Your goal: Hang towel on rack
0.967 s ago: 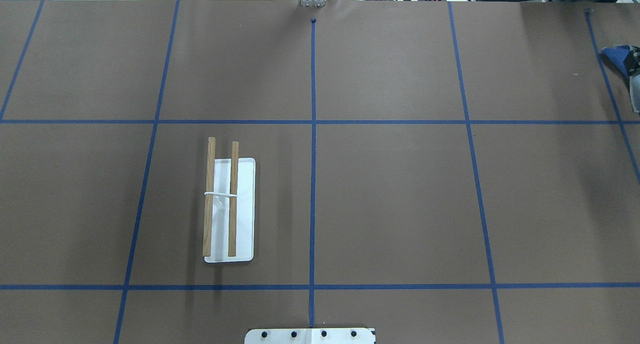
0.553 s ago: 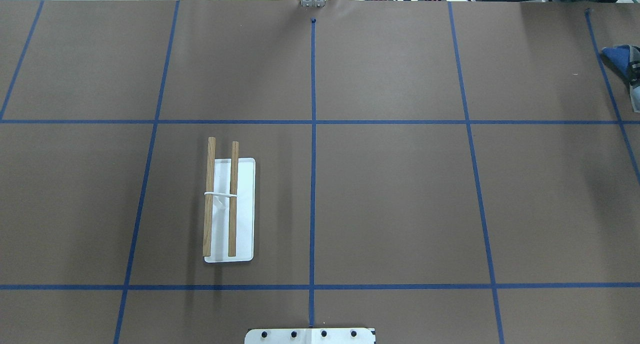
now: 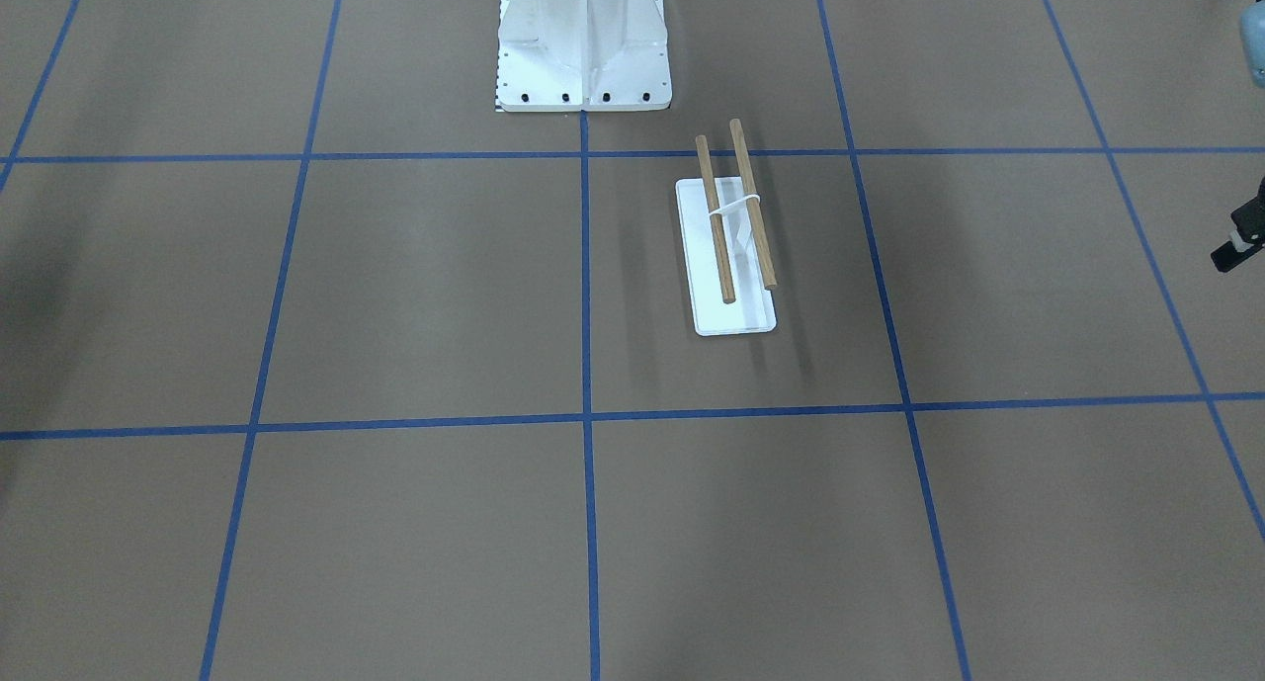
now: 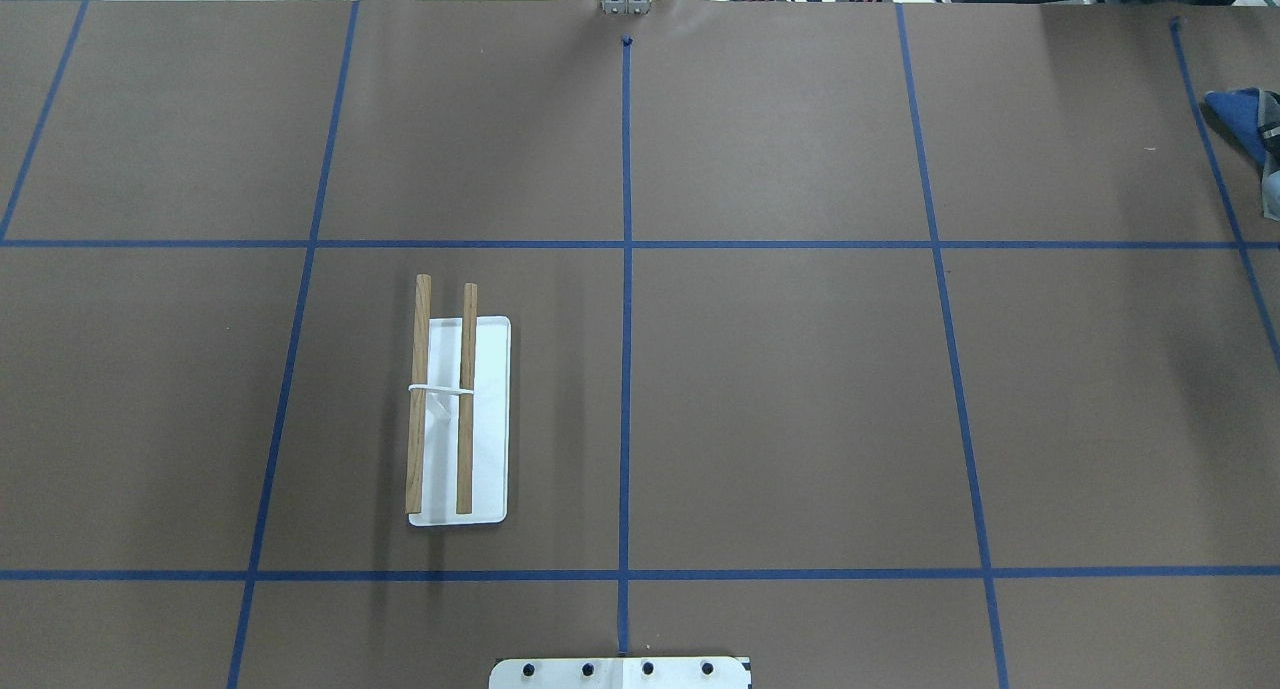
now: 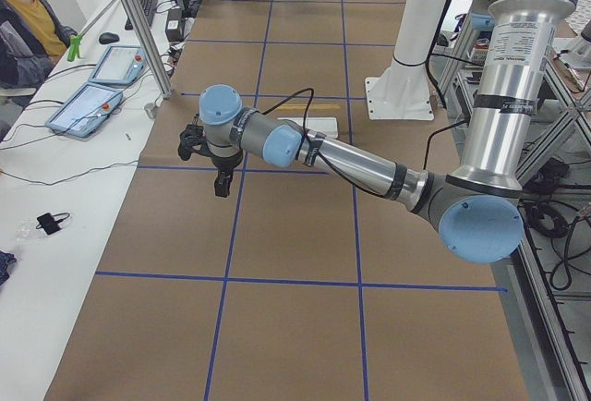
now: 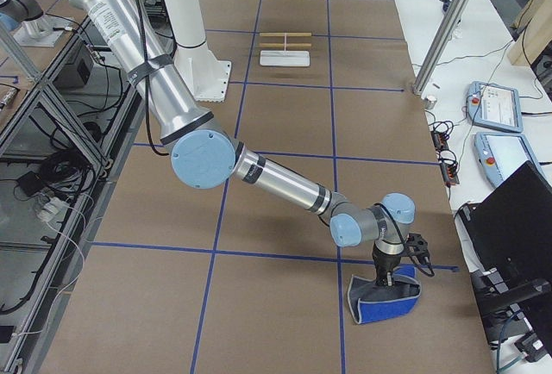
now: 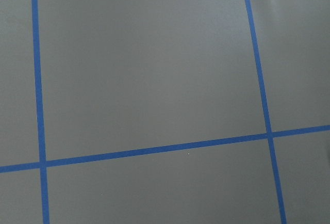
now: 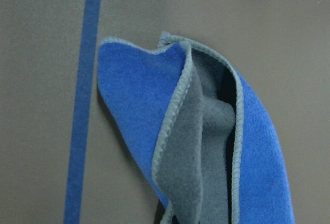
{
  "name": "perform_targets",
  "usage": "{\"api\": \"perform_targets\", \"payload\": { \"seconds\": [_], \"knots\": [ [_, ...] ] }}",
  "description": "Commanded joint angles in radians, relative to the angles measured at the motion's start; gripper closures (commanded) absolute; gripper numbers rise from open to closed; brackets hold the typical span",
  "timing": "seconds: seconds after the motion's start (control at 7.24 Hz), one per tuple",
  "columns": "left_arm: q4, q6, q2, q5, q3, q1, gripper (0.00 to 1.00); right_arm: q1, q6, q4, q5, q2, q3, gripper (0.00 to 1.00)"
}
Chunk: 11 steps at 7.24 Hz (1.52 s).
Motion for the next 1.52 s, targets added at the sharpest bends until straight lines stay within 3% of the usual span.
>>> {"api": "perform_targets", "payload": {
  "seconds": [0.0,0.14,0.28,0.55,0.69,0.83,1.11,1.38],
  "knots": [
    [-0.001,-0.002,-0.002,-0.001,-0.001,-0.001,0.02,0.019,0.005,-0.005,0.031,0.006,0.058,1.0],
    [-0.002,-0.03,-0.002,-0.006,-0.004,0.0,0.02,0.031,0.011,-0.057,0.074,0.006,0.142,1.0],
    [-0.003,-0.108,-0.006,-0.007,-0.024,0.0,0.02,0.039,0.017,-0.19,0.091,0.001,0.289,1.0],
    [-0.099,-0.292,-0.034,-0.107,-0.01,0.013,0.02,0.034,0.091,-0.606,0.094,-0.008,0.692,1.0],
    [-0.179,-0.395,-0.037,-0.107,-0.007,0.046,0.02,0.01,0.131,-0.771,0.112,-0.005,0.858,1.0],
    [-0.26,-0.482,-0.055,-0.107,0.013,0.08,0.02,-0.021,0.233,-0.855,0.161,0.009,0.966,1.0],
    [-0.317,-0.72,-0.145,-0.106,0.032,0.123,0.02,-0.122,0.574,-0.869,0.209,0.009,1.175,1.0],
    [-0.319,-1.009,-0.268,-0.107,0.033,0.256,0.02,-0.231,0.878,-0.933,0.197,0.102,1.281,1.0]
  ]
}}
